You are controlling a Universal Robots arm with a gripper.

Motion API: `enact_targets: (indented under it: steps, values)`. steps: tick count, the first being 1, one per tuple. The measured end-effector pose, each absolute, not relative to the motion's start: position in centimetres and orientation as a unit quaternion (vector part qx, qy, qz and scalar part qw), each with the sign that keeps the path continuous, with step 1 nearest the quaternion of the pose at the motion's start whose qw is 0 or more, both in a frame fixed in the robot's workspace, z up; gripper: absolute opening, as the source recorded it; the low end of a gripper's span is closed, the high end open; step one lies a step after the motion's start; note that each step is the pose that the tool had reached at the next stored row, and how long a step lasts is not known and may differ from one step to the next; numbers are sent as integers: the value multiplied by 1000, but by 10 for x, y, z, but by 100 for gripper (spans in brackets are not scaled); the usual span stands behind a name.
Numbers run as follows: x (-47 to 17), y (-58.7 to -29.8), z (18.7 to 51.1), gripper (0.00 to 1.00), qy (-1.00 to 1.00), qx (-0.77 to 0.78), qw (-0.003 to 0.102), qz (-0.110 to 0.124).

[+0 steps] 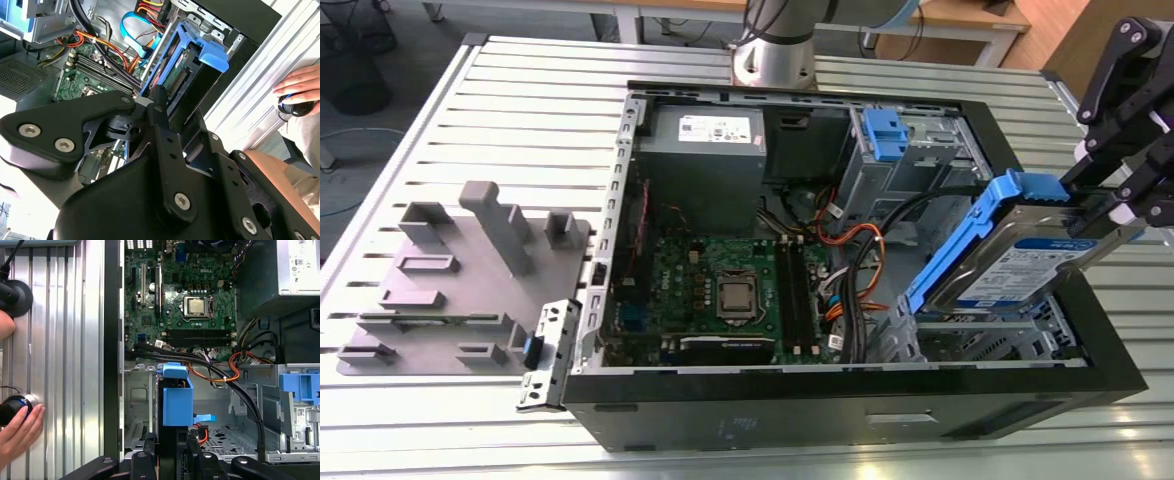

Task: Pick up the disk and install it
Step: 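Insert the disk into the insertion slot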

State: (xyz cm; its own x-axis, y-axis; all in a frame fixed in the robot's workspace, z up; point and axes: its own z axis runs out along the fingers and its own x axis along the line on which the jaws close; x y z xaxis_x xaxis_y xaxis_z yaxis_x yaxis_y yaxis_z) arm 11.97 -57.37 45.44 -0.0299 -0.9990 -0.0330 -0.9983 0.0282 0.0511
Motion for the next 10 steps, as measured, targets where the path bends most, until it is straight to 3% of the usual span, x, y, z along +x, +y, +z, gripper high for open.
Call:
enact_targets:
  steps: [10]
  values:
    - [121, -574, 454, 35, -717, 696, 6, -30]
